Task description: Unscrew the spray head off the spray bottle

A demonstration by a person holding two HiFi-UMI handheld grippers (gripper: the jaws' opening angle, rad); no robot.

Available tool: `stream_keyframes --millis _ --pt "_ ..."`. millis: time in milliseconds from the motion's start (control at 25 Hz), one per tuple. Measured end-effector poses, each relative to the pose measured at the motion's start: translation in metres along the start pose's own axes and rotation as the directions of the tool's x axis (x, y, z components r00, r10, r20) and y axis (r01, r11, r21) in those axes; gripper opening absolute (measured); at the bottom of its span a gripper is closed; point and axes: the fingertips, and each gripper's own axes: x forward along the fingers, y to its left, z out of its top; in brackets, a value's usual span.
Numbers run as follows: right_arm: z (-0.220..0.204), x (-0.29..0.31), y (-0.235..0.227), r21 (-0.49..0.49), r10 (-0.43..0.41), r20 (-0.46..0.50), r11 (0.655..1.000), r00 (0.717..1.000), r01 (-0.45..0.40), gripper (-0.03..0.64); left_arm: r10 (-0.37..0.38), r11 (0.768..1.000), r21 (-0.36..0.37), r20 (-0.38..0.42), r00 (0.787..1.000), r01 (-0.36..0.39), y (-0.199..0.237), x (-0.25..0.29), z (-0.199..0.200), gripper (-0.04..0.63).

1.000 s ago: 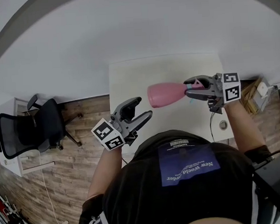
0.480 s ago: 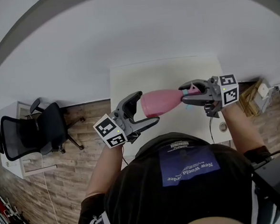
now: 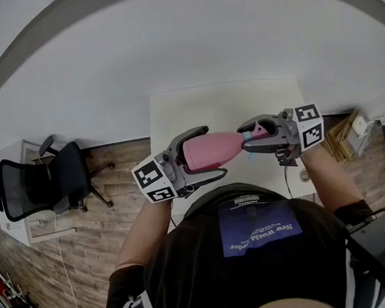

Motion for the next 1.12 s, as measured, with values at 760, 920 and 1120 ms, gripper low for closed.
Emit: stream_keyframes --millis 760,920,1120 --pt "-0.005 -0.002 -0.001 -0.022 -0.074 -0.102 0.997 0.992 0.072 0.12 0.029 0.999 -0.027 0.05 0.998 -0.028 0.004 -0.016 0.006 0.497" --pt "-0.005 -0.001 0.003 -0.078 -0.077 -0.116 0.995 0.99 0.068 0.12 0.028 0.999 -0.044 0.044 0.999 -0.026 0.002 -0.016 0.004 0.495" --pt "-0.001 0.004 0.005 -0.137 -0.076 -0.126 0.989 0.989 0.059 0.118 0.024 0.995 -0.094 0.049 0.998 -0.02 0.004 -0.021 0.006 0.495"
